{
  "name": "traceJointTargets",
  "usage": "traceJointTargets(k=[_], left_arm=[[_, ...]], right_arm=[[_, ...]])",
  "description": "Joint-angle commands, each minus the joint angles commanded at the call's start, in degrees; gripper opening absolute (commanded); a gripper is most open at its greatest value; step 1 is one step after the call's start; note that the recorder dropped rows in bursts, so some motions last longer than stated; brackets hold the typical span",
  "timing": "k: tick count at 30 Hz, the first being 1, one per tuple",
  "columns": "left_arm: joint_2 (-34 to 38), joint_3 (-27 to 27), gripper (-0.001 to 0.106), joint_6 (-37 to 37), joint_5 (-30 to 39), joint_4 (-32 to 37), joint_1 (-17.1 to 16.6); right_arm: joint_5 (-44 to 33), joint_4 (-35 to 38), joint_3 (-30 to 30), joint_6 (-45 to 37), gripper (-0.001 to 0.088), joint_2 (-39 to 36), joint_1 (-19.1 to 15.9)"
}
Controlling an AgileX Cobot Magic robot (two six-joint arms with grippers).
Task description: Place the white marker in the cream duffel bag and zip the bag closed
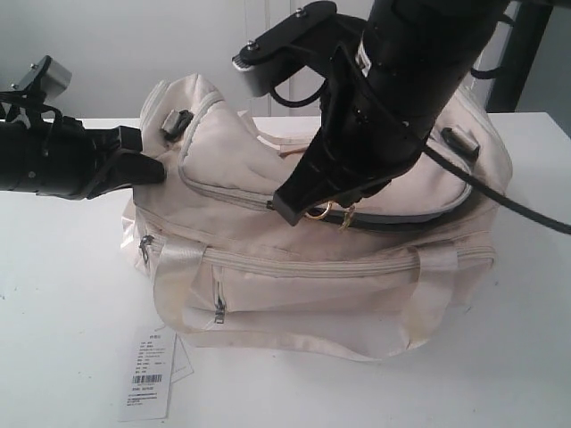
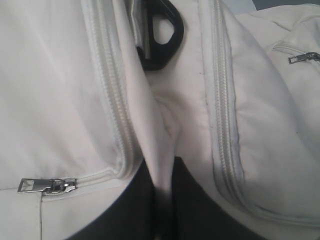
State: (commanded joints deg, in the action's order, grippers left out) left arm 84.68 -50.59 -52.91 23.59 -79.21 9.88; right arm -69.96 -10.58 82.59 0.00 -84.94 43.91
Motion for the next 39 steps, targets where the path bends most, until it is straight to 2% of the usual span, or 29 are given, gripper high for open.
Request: traceJointTargets(k=[5, 12, 34, 39], left_arm=[[0.0, 0.0, 0.000, 0.0, 0.0, 0.0, 0.0], [0.0, 0.0, 0.000, 0.0, 0.0, -0.1, 0.0], [0.0, 0.0, 0.000, 0.0, 0.0, -0.1, 0.0], [0.0, 0.0, 0.000, 0.0, 0.1, -0.1, 0.0]], right_arm=[[0.0, 0.0, -0.9, 0.0, 0.0000, 0.5, 0.0], [0.0, -2.0, -5.9, 0.3, 0.0000, 0.9, 0.0], [0.0, -4.3, -6.2, 0.0, 0.0000, 3.2, 0.0], [0.0, -4.9, -10.0, -0.3, 0.0000, 5.0, 0.0]])
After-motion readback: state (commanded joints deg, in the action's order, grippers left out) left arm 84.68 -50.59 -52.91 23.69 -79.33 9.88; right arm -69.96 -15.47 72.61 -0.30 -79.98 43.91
